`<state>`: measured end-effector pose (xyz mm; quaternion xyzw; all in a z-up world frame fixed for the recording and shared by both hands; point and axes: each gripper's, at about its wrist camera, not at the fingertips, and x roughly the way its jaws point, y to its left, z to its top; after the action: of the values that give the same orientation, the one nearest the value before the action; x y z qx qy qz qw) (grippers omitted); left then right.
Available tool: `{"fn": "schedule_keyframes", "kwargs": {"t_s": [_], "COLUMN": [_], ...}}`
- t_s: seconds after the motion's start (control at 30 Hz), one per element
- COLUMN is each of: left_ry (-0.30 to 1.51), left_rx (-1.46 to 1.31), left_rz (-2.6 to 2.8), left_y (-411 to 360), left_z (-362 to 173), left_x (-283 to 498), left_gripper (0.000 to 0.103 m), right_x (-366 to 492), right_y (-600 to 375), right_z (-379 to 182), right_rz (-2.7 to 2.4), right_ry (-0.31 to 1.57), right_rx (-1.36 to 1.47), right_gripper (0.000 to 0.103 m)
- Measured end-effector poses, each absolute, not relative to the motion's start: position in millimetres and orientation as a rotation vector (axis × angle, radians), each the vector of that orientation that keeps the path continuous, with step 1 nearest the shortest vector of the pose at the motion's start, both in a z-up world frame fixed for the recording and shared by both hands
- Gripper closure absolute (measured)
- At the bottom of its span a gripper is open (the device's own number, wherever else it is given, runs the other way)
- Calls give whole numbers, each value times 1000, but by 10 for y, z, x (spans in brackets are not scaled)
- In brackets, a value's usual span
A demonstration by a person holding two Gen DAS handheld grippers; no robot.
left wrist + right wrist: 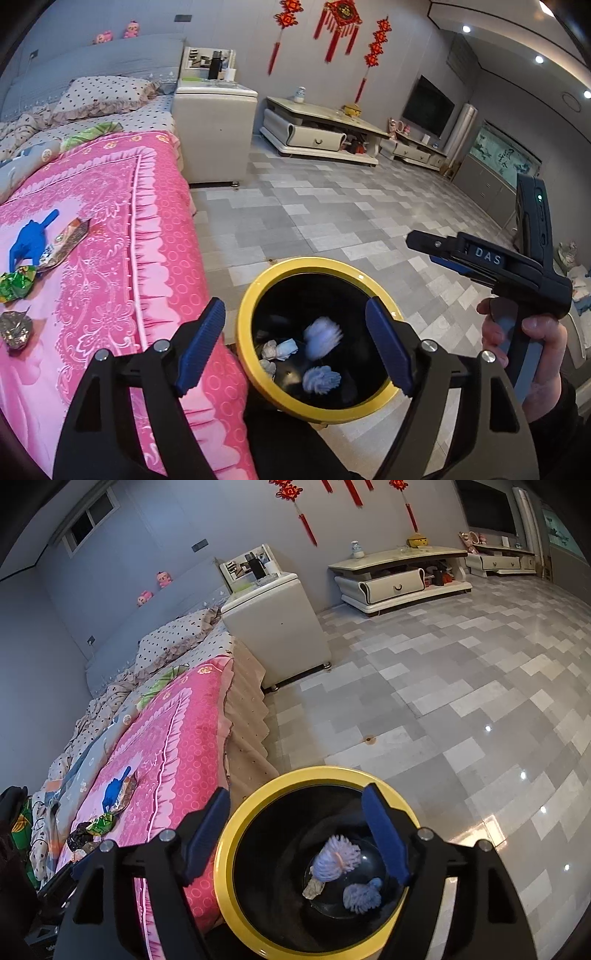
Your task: Collect trash
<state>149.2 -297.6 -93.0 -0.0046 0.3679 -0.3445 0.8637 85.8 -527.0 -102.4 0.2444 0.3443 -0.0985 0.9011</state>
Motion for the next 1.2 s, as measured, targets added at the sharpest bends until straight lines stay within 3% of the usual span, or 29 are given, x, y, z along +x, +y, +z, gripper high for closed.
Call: {"fn": "schedule_keyframes", "kwargs": {"t_s": [0.37,1.2], "left_ry": [728,688], "left_rx": [-32,-116], "left_rz": [-532,-59], "left_y": [-2082,542], "left_z": [-829,-809], "left_x": [1641,1934], "left_gripper": [17,16], "right_x": [1029,1898], "right_y": [-4792,-2618], "right_z": [-898,-531], "right_rz": [-111,270], "right_ry": [715,737], "right_rx": [452,236], "right_gripper": [28,27]}}
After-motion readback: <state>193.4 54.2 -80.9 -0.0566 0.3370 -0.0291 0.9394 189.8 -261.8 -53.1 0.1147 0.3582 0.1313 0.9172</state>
